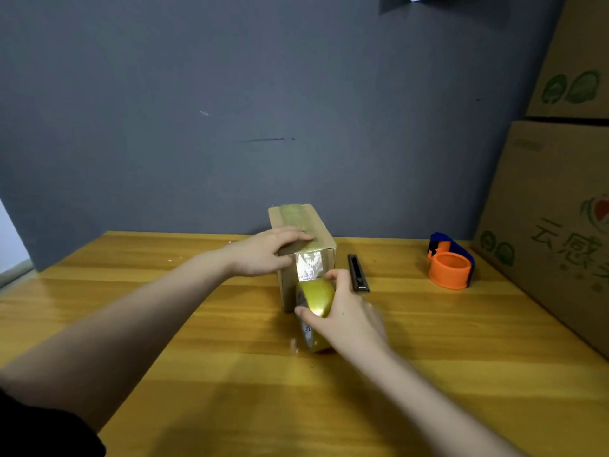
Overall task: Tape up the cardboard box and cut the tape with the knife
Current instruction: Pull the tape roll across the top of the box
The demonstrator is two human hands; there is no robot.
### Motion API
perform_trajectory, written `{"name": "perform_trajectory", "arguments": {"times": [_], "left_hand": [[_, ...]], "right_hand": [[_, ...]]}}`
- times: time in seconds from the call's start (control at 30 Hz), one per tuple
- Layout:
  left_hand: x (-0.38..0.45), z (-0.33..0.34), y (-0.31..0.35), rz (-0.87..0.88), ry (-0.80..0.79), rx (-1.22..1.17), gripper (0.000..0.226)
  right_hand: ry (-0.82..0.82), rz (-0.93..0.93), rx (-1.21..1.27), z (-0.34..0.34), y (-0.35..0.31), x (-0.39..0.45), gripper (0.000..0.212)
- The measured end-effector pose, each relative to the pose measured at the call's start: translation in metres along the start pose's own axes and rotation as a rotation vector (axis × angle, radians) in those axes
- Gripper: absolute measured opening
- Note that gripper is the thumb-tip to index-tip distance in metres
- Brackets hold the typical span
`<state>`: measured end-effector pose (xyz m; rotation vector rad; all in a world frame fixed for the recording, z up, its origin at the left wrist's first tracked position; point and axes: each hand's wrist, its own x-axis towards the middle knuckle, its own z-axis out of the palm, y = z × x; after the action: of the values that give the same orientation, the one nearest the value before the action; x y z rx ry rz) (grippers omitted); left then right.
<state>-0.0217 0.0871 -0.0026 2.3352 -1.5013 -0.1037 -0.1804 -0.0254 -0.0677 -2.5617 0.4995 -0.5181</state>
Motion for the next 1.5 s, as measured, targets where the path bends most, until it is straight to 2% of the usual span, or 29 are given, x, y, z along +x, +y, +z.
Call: {"name": "perform_trajectory", "arguments": {"times": [0.1, 0.2, 0.33, 0.4, 0.53, 0.67, 1.0, 1.2, 1.27, 1.43, 1.5], "left_hand": [[0.003, 0.005, 0.001, -0.008, 0.07, -0.117, 0.055], [0.011, 0.016, -0.005, -0.003, 0.172, -0.102, 0.045], [0.022, 0.029, -0.012, -0.01, 0.247, -0.075, 0.061], [0.025, 0.031, -0.014, -0.002, 0.299, -0.121, 0.062], [0.031, 0.042, -0.027, -0.012, 0.351, -0.258, 0.041], [0.034, 0.049, -0.032, -0.041, 0.398, -0.294, 0.043], [0.031, 0.05, -0.028, -0.028, 0.437, -0.172, 0.055], [0.029, 0.052, -0.025, -0.04, 0.479, -0.236, 0.049], [0.029, 0.052, -0.024, -0.042, 0.484, -0.29, 0.039], [0.028, 0.048, -0.024, -0.043, 0.452, -0.333, 0.031], [0.028, 0.048, -0.022, -0.047, 0.446, -0.341, 0.031]], "right_hand": [[0.002, 0.004, 0.014, 0.001, -0.003, -0.003, 0.069], [-0.001, 0.006, 0.04, 0.003, -0.003, -0.005, 0.073], [0.008, -0.013, 0.095, 0.007, 0.0, -0.008, 0.073], [-0.013, -0.014, 0.164, 0.01, 0.003, -0.009, 0.072], [-0.079, -0.026, 0.381, 0.018, 0.009, -0.012, 0.071], [-0.1, -0.042, 0.522, 0.021, 0.014, -0.018, 0.066], [-0.083, -0.023, 0.413, 0.025, 0.014, -0.02, 0.067], [-0.138, -0.02, 0.557, 0.007, 0.012, -0.026, 0.062], [-0.088, -0.016, 0.563, 0.002, 0.015, -0.024, 0.054], [0.079, 0.197, 0.402, -0.004, 0.054, 0.032, 0.027], [0.091, 0.283, 0.19, -0.003, 0.07, 0.06, 0.023]]}}
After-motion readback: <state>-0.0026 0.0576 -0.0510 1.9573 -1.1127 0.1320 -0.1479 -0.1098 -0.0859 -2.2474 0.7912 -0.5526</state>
